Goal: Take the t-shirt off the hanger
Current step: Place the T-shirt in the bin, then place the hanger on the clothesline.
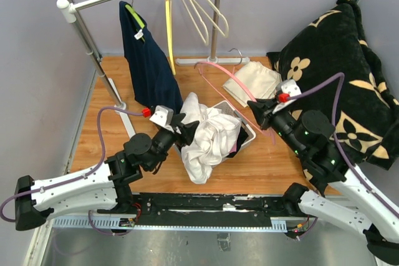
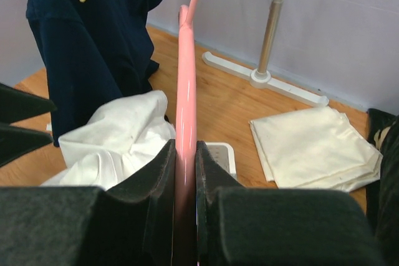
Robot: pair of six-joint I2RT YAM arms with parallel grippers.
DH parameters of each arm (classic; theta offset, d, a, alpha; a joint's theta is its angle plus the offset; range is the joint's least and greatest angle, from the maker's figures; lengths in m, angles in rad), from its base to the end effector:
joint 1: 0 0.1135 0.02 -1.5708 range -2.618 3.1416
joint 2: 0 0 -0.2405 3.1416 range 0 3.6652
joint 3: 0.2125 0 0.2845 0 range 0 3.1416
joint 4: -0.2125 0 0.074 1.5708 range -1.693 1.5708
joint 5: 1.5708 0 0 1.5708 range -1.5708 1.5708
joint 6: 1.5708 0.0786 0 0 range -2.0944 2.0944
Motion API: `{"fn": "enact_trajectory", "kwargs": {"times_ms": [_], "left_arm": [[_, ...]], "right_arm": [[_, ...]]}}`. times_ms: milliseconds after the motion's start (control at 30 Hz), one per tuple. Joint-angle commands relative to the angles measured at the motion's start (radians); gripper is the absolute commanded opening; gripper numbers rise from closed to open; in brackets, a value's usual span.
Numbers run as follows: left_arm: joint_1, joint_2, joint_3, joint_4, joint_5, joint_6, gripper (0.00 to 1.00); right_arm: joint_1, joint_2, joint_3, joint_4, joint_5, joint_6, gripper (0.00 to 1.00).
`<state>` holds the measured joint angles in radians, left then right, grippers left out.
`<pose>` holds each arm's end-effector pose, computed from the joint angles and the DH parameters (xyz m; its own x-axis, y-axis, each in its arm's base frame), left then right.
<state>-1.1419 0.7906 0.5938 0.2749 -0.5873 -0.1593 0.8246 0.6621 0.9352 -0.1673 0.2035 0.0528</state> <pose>0.1537 -0.2313 0.2998 -0.0516 -0.2047 -0.9775 0.5258 0.8266 -0.2008 0.1692 0.1596 0.4101 0.0408 0.1203 -0.9919 -0.5857 0.8072 0.0738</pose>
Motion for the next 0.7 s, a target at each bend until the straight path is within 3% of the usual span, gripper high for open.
{"fn": "enact_trajectory", "kwargs": {"times_ms": [0,667], "left_arm": [[-0.009,-0.037,-0.007,0.054,-0.012,-0.004,0.6],[-0.009,-0.218,-0.022,-0.09,-0.071,0.025,0.64]], "right_arm": [[0.001,0.113,0.123,0.149,-0.024,-0.011,0.01],[0.001,0.696,0.64,0.3,0.009,-0.213,0.01]]}}
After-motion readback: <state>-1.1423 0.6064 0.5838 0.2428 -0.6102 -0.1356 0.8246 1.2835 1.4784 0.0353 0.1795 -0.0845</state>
